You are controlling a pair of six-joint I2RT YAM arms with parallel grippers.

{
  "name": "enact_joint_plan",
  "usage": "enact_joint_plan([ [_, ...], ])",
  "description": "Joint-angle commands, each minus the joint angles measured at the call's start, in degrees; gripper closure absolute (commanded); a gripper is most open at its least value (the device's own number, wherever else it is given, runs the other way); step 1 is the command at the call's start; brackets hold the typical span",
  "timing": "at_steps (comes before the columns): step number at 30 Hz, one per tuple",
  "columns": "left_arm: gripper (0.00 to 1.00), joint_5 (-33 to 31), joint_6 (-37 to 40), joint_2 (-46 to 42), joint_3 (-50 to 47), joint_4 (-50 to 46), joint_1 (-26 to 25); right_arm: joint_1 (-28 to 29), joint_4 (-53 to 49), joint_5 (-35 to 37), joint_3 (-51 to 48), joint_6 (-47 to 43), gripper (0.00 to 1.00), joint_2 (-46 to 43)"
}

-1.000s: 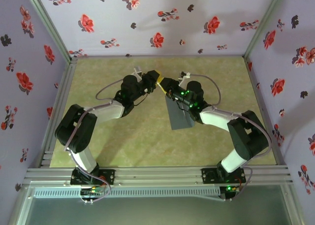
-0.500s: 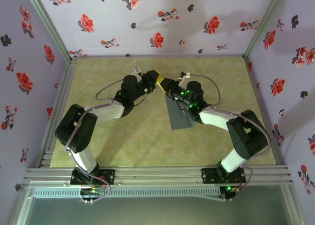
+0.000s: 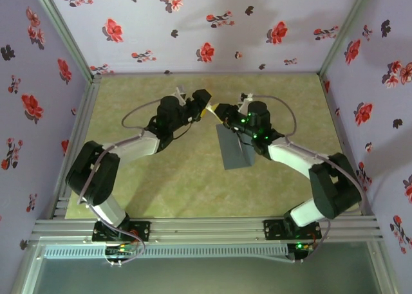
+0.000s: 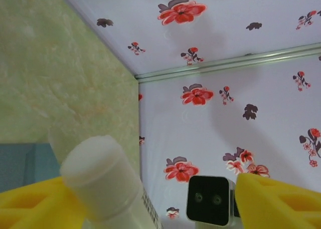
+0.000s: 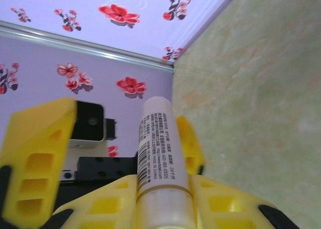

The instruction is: Place the letter into the envelope and seal it

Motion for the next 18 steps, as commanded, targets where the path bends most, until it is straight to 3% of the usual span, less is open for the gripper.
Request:
enact_joint_plan([
  [1,0.17,0.2,9.1,-5.7,5.3,-9.4,1.4,-2.9,-19.1,0.6,4.7,-9.4,0.90,-5.9],
  [4,0.10,-0.9,16.1,-8.3,9.7,-20.6,1.9,-5.6,-34.1,0.1,9.3,-16.9,0.91,-8.1],
  [9,0.14,-1.0,28.2,-7.2,18.2,-40.6,2.8,-9.2,-59.7,0.3,21.6,-31.8,0.92,-6.4],
  [13,0.31,1.0,35.5,-1.4,24.1,-54.4,2.8,-9.9,-75.8,1.0,31.4,-41.8,0.94,-1.4],
  [18,0.68,2.4,38.5,5.0,23.8,-54.6,1.5,-9.8,-88.2,2.4,38.3,-49.3,0.96,4.7],
])
